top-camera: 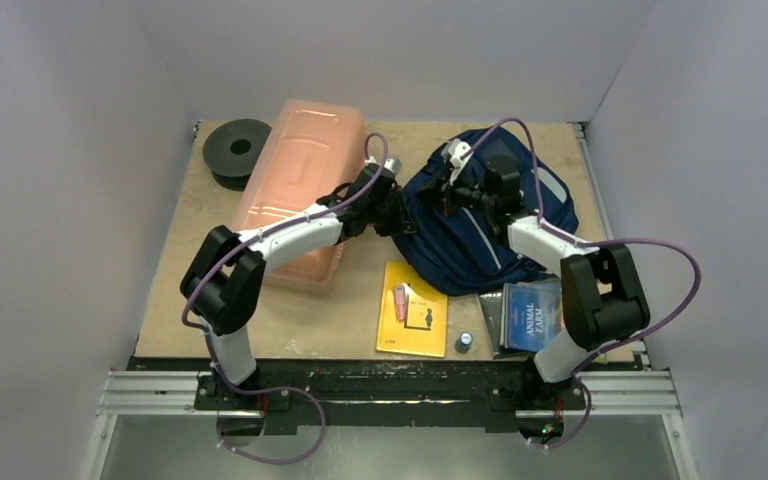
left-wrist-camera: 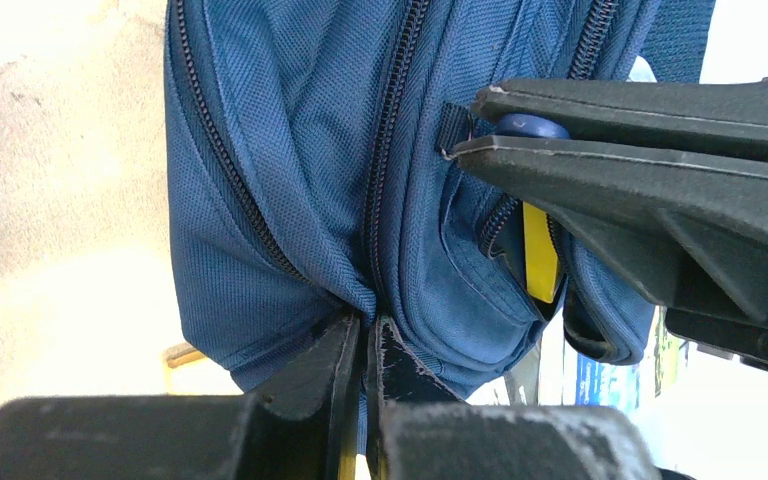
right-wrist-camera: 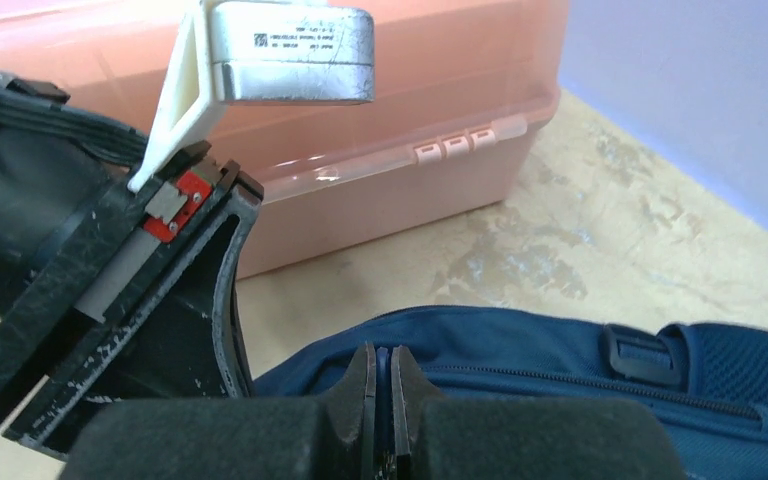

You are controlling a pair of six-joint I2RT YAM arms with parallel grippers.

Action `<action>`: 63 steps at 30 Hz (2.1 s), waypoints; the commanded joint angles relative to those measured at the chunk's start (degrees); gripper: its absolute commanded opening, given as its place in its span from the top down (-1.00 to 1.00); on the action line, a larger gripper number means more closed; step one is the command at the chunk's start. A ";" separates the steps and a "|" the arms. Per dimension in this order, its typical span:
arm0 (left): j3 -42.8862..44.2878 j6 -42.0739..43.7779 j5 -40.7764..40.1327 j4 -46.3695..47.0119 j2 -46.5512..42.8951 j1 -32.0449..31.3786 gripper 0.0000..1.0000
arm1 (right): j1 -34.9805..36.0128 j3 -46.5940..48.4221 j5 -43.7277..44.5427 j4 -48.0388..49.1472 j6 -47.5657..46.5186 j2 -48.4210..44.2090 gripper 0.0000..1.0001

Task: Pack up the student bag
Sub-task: Zip the student bag at the center of the board.

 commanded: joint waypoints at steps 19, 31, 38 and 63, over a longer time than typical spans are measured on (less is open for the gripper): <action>8.77 5.58 14.32 6.80 -2.04 7.44 1.00 | 6.73 0.14 -3.48 0.17 -6.19 -0.50 1.00; 11.35 5.35 18.60 4.53 -0.38 9.18 1.00 | 6.50 -7.75 10.56 1.24 -2.87 -8.20 0.68; 10.60 4.47 18.88 4.53 -0.16 9.12 1.00 | 6.52 -3.90 13.25 -7.12 13.09 -11.46 0.65; 7.36 5.22 18.43 6.89 -0.21 6.78 1.00 | 6.61 10.44 36.88 -41.00 87.06 -16.69 -0.76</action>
